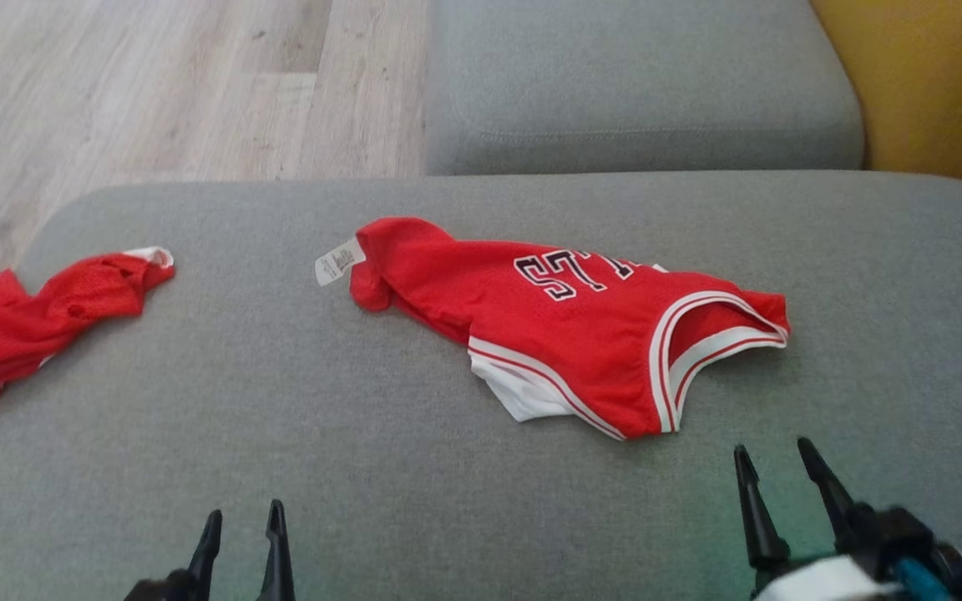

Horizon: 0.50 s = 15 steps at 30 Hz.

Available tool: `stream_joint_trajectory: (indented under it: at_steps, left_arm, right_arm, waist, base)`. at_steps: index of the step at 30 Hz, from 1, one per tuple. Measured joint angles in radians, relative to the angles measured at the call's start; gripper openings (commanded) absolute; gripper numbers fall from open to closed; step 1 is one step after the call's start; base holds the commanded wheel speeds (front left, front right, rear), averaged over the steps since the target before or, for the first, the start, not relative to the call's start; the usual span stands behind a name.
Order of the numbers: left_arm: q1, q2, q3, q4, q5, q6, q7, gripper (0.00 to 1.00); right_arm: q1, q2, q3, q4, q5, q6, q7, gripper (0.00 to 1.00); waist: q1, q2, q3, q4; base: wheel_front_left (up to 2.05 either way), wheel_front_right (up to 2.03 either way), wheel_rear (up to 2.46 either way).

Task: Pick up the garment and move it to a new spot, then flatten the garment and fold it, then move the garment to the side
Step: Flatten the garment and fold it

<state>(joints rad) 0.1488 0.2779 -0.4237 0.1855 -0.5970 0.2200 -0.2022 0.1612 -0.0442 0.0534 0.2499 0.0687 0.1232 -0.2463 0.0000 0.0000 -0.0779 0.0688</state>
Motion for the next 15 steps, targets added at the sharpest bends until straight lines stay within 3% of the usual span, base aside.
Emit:
stream_joint_trajectory:
  at_steps: [15]
  left_arm:
    - [-0.072,-0.021,-0.036,-0.001,0.017,-0.001,0.002,1.00]
  right_arm:
    - [-0.289,-0.001,-0.048,0.254,-0.045,0.000,0.249,1.00]
  waist:
    - [0.0003,0.0000,0.129,0.094]
  base:
    - [0.00,0.00,0.00]
